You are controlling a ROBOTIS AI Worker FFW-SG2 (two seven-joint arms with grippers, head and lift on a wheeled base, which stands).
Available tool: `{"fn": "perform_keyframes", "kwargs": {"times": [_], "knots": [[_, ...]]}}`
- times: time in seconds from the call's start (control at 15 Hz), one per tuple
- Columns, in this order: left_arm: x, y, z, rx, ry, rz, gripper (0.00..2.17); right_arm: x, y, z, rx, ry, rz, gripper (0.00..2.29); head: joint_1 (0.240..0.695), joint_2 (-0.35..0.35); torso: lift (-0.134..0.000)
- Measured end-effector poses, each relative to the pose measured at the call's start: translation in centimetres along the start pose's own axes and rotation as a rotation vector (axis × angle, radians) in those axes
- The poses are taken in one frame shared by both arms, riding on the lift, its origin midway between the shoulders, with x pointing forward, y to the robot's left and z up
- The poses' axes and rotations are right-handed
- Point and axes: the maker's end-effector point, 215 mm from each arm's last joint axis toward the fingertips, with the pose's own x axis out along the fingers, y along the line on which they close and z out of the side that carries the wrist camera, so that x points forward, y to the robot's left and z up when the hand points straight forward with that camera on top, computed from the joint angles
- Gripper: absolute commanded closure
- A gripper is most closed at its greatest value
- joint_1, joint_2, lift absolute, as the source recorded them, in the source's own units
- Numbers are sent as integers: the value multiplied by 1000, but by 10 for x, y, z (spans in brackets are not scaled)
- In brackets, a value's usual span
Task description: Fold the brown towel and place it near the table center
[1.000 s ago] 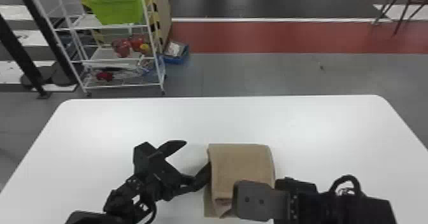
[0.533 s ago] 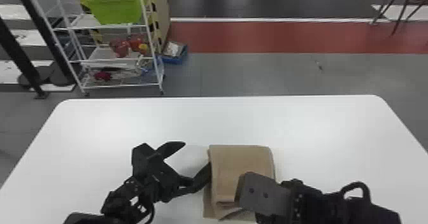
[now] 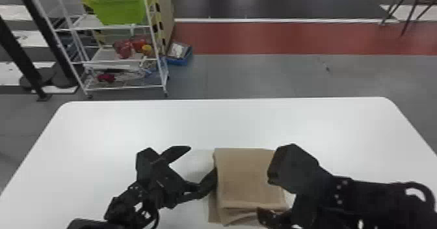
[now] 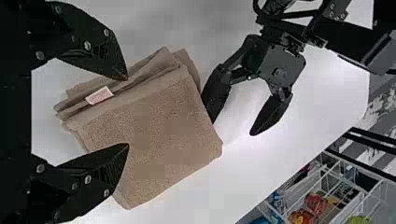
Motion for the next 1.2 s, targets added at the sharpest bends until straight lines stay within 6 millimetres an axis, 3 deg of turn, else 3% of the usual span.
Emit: {"fn": "perform_keyframes", "kwargs": {"times": [0.27,0.73,1.0,1.2], "knots": [[-1,-2,-1,1,2,-2,53,6,-6,-13,38,17,11,2260,695,-2,-122],[-1,-5,1,8,1,-6,53,42,12,-42,19,109,76,2260,695,-6,-122],[-2,-11,-3,29,22,-40,53,49,20,-44,4,120,95,2260,695,-2,-122],[-6,-24,-2,94,64,-158,53,49,21,-46,11,125,96,2260,695,-17,-122]]}}
